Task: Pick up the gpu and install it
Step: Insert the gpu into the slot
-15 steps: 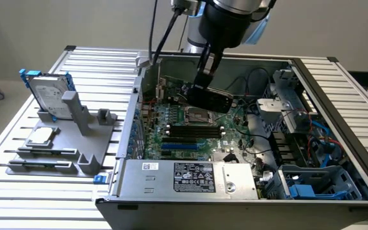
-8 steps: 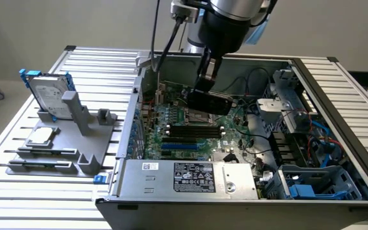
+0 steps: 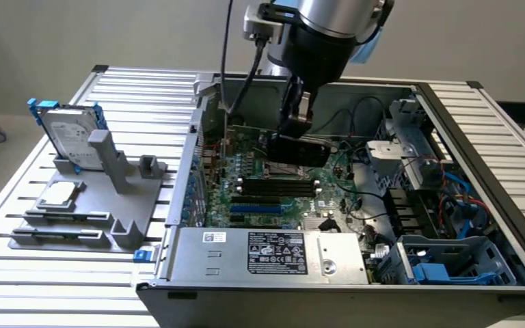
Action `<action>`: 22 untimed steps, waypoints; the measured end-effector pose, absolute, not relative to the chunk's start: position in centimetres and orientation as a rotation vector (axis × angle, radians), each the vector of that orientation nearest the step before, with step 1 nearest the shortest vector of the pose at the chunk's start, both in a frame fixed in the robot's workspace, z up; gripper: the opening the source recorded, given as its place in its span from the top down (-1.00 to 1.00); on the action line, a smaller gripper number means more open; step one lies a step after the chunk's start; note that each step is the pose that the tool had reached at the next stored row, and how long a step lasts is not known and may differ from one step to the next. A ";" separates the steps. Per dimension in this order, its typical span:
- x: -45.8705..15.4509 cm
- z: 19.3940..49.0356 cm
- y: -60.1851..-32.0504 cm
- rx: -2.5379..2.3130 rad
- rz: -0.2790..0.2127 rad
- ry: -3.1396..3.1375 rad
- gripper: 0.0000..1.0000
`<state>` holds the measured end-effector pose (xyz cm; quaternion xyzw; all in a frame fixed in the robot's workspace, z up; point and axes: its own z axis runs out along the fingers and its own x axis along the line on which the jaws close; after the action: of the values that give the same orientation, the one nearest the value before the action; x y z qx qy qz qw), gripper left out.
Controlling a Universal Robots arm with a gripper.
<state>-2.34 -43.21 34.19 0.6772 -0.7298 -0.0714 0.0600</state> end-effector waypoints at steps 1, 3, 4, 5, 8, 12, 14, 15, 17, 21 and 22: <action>-2.3 34.1 -43.2 2.067 -0.214 -2.193 0.47; -2.4 33.9 -43.2 2.094 -0.211 -2.167 0.47; -2.4 33.7 -43.3 2.104 -0.210 -2.157 0.47; -2.4 33.6 -43.3 2.112 -0.210 -2.151 0.47; -2.9 33.2 -43.5 2.125 -0.205 -2.146 0.47; -3.7 32.7 -44.0 2.135 -0.193 -2.152 0.47; -4.1 32.5 -44.3 2.139 -0.185 -2.156 0.47; -4.2 32.4 -44.5 2.141 -0.182 -2.158 0.47; -4.3 32.1 -44.7 2.144 -0.178 -2.161 0.47; -4.3 32.1 -44.7 2.144 -0.177 -2.161 0.47; -4.3 32.0 -44.7 2.144 -0.177 -2.161 0.47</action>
<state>-4.30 -44.73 32.05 0.7024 -0.7079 -0.0581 0.0461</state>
